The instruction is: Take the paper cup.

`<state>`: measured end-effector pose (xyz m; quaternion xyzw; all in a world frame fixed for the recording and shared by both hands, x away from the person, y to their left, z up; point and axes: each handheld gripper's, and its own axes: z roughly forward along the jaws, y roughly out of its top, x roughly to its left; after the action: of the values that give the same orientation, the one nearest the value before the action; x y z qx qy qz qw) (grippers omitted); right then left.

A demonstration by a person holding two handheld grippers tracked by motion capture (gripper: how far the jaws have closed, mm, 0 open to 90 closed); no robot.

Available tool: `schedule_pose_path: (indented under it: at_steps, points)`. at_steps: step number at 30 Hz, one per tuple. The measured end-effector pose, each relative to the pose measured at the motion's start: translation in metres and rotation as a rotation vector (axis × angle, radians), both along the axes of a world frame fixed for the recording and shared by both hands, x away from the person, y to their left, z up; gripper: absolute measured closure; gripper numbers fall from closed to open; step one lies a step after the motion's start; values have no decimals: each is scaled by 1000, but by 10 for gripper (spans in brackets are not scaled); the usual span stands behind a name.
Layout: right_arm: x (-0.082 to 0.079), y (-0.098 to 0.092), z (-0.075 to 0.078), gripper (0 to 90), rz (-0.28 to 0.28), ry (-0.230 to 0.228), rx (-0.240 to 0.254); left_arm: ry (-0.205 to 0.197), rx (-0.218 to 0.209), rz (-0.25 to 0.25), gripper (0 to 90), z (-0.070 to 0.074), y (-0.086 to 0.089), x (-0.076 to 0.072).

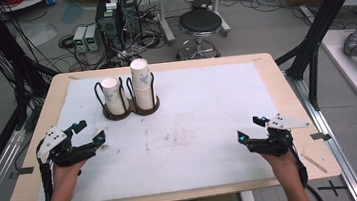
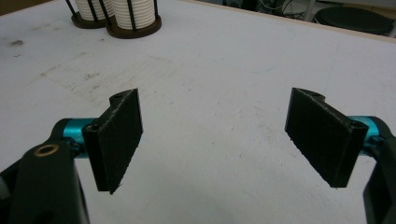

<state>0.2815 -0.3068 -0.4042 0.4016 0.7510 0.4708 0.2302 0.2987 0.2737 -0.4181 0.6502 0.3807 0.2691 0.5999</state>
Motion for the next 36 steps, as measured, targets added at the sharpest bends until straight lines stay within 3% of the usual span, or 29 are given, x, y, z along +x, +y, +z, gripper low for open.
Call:
schedule_pose_path:
  at_steps: [10,21,27,30,36]
  points:
    - [-1,-6,-1,196,-8,-2,5,1,10,8,163,1,2,2]
    - [-4,0,3,196,7,-8,16,1,8,-32,161,9,-3,4]
    - [1,4,1,196,17,-1,13,11,-14,-27,161,18,-1,19]
    - [2,5,1,196,23,2,12,20,5,-36,163,27,-3,31]
    - [3,8,1,196,34,7,7,16,17,-47,162,53,-7,55]
